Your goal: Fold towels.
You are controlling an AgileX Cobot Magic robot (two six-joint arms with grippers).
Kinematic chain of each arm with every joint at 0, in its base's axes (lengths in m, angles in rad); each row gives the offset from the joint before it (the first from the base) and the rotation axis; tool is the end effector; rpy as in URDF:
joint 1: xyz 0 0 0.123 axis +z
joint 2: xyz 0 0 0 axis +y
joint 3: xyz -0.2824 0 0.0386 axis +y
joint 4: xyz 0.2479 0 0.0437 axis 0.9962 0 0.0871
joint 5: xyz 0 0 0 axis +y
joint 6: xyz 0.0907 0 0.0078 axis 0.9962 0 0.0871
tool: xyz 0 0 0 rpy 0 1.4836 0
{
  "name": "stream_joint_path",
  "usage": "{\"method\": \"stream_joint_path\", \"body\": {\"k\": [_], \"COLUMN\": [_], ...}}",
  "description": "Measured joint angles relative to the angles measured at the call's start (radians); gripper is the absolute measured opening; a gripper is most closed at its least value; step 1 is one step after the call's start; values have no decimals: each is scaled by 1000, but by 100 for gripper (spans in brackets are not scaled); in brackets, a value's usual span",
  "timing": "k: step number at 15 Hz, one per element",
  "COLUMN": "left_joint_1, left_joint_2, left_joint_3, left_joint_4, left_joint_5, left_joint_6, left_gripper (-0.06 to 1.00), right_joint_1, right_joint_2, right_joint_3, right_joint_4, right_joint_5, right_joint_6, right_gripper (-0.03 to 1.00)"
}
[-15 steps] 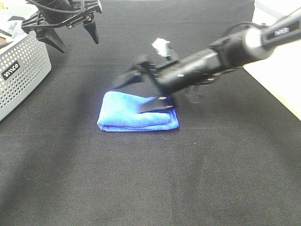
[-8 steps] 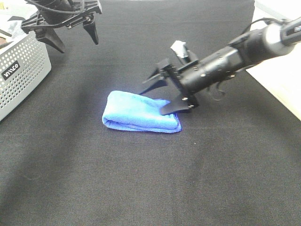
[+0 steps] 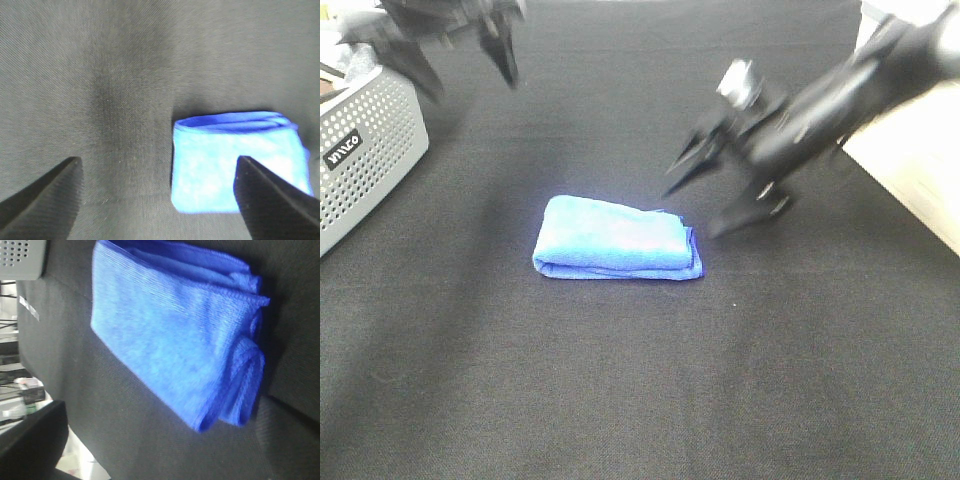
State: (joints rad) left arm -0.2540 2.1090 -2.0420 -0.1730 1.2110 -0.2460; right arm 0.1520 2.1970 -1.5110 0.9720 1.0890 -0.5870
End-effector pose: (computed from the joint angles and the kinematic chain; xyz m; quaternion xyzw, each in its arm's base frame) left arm 0.4433 -0.1302 0.2894 -0.0107 0.9784 -0.1291 0.1612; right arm 0.4104 0.1303 0.1447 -0.0947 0.9099 0.4023 0.0360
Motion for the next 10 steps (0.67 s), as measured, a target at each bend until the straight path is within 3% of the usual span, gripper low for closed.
{"method": "stream_joint_path", "body": {"k": [3, 5, 8, 10], "left_joint_1": [0, -1, -2, -2], "left_joint_2": [-70, -157, -340, -505], "left_joint_3": [2, 55, 222, 370], "left_joint_4": [41, 80, 126, 133], "left_joint_5": [2, 2, 2, 3], "left_joint_6": [35, 56, 63, 82], "left_gripper": [78, 78, 78, 78], "right_joint_1": [-1, -1, -1, -1], "right_joint_2": [-169, -298, -466, -603], "right_joint_3": [0, 0, 1, 39], "right_joint_4": [-151, -340, -526, -596], "right_joint_5": [2, 11, 61, 63], "right_joint_6": [107, 237, 339, 385], "right_gripper": [96, 96, 96, 96]}}
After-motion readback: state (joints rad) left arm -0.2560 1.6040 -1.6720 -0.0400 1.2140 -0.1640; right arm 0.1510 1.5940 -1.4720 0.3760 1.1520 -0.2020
